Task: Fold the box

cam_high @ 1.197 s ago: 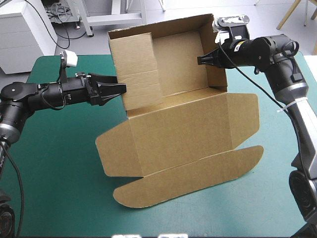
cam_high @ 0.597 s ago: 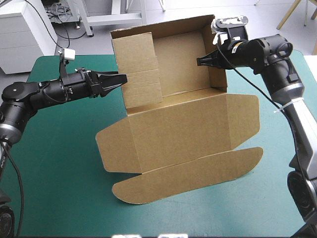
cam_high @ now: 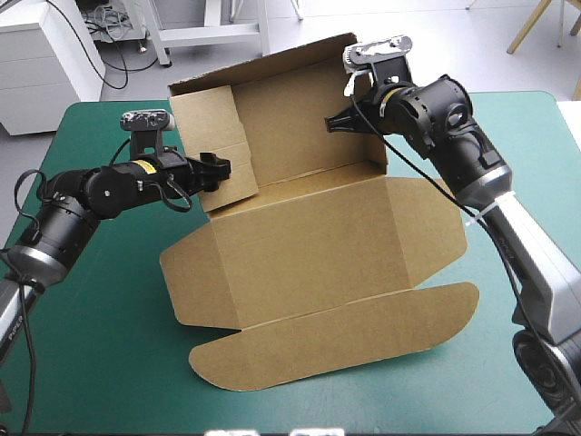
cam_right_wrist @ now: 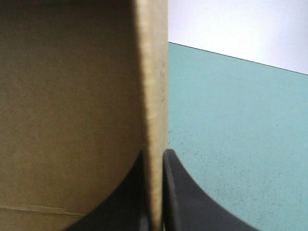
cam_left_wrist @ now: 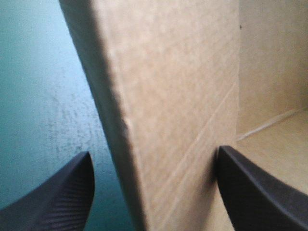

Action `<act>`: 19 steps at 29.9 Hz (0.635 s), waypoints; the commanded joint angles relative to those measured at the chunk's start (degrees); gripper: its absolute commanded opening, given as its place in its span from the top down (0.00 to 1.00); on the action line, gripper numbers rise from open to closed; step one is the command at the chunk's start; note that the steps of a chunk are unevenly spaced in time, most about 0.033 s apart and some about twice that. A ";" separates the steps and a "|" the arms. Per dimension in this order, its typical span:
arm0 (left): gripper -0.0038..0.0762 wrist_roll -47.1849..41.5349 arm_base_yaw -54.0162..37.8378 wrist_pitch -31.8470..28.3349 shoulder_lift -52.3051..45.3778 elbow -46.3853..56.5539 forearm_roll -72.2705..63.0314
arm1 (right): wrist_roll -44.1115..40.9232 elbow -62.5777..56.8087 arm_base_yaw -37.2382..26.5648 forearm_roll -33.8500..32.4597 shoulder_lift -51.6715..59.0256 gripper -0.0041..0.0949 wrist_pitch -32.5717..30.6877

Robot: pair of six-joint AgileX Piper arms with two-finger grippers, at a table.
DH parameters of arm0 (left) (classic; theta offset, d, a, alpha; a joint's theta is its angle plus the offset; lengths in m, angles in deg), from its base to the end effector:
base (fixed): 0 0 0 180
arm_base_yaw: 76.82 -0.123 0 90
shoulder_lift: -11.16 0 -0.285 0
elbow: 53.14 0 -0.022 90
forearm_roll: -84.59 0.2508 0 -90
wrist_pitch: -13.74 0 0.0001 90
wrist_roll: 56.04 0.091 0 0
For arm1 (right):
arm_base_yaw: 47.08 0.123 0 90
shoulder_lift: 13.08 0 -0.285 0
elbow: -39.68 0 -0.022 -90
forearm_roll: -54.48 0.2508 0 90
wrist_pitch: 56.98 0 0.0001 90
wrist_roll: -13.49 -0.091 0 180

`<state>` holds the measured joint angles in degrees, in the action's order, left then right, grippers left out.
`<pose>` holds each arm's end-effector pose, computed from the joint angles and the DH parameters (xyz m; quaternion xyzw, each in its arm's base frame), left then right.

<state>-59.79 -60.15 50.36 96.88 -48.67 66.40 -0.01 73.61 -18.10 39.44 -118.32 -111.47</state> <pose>0.2848 -0.1030 0.3765 0.0286 0.8854 -0.2172 0.4100 0.3403 0.1665 0.4483 -0.1378 0.8719 0.0429 0.4679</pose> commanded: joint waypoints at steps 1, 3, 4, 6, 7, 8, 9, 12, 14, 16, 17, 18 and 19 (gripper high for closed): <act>0.34 -7.18 1.39 -4.66 -1.57 -2.52 6.45 | -1.65 1.60 1.49 -3.38 2.82 0.98 4.55; 0.34 -7.47 1.39 -5.77 -1.57 -3.03 5.77 | -1.65 1.60 2.35 -3.92 2.82 0.98 4.55; 0.34 -8.07 1.39 -6.47 -1.57 -3.28 5.77 | -1.65 1.60 2.49 -3.92 2.82 0.98 4.55; 0.34 -8.76 1.39 -7.46 -1.57 -3.52 5.61 | -1.65 1.60 2.74 -3.91 2.82 0.98 4.55; 0.35 -9.02 1.39 -7.64 -1.57 -3.52 5.13 | -1.65 1.60 2.74 -3.82 2.82 0.98 4.55; 0.36 -9.70 1.39 -7.64 -1.54 -3.52 4.98 | -1.65 1.60 2.74 -3.82 2.82 0.98 4.55; 0.38 -10.04 1.39 -7.64 -1.44 -3.52 4.98 | -1.65 1.60 2.74 -3.82 2.82 0.98 4.55; 0.55 -11.45 1.39 -7.72 -1.11 -3.52 5.56 | -1.65 1.60 2.74 -3.82 2.82 0.98 4.46; 0.76 -11.45 1.39 -8.13 -0.91 -3.52 5.56 | -1.65 1.60 2.74 -3.82 2.82 0.98 4.46; 0.96 -11.31 1.39 -8.31 -0.91 -3.52 5.76 | -1.65 1.60 2.74 -3.82 2.82 0.98 4.19; 0.96 -11.29 1.39 -8.31 -0.91 -3.55 6.04 | -1.65 1.60 2.74 -3.82 2.82 0.98 3.71; 0.96 -11.07 1.39 -8.10 -0.91 -3.65 6.58 | -1.94 1.60 2.74 -3.82 2.82 0.98 2.64; 0.96 -10.41 1.39 -7.44 -0.91 -3.77 7.11 | -2.20 1.60 2.74 -3.82 2.82 0.98 1.39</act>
<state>-70.99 -59.28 46.82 97.98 -50.25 75.03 -1.71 73.61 -15.64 35.22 -118.27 -112.58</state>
